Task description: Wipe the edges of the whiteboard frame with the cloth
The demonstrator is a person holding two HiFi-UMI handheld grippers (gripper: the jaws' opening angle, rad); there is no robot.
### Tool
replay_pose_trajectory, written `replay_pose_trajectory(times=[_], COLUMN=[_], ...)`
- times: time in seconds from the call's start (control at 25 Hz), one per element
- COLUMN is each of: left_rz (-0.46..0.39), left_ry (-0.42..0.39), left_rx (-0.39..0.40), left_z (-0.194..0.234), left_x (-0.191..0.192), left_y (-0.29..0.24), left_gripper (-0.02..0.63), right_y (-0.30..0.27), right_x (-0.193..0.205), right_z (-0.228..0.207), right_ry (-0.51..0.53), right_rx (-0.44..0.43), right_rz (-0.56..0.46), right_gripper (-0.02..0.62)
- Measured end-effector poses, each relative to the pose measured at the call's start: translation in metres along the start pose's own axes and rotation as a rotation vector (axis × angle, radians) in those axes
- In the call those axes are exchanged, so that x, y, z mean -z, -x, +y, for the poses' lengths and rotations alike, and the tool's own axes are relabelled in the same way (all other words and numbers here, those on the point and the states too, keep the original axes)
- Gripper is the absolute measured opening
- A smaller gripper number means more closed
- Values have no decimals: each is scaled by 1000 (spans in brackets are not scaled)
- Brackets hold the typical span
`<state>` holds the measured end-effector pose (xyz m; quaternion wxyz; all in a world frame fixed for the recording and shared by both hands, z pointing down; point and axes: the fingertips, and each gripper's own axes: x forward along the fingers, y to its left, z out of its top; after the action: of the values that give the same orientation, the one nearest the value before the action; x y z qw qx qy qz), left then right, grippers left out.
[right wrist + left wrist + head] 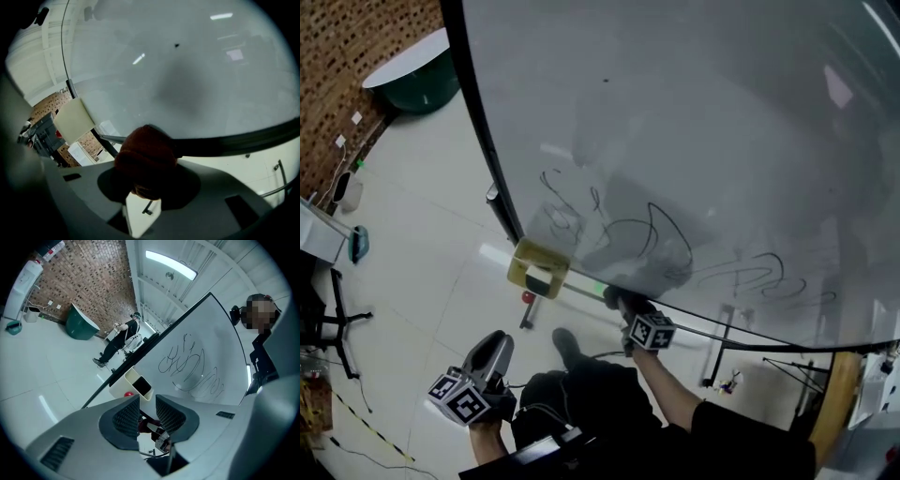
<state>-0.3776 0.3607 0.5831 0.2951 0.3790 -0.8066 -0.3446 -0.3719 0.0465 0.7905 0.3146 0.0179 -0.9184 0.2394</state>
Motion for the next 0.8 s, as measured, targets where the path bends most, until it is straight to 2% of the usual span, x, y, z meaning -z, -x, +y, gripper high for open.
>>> replay_pose_trajectory(times=[0.12, 0.36, 0.6, 0.8], left_rz=[8, 27, 81, 145], left_ry=[13, 24, 26, -29], left_rx=[-5, 19, 94, 163], left_z=[7, 24, 48, 63], left_x=[-7, -25, -48, -77], left_y=[-7, -11, 0, 20], left_gripper=[101, 101, 101, 101], right_y=[-9, -22, -38, -49], right_x=[-2, 2, -2, -1], right_z=[9, 16, 35, 48], right_ry=[18, 27, 26, 11], right_rx=[-38, -15, 41, 118], right_rz=[-11, -21, -45, -64], right_gripper=[141, 141, 141, 141])
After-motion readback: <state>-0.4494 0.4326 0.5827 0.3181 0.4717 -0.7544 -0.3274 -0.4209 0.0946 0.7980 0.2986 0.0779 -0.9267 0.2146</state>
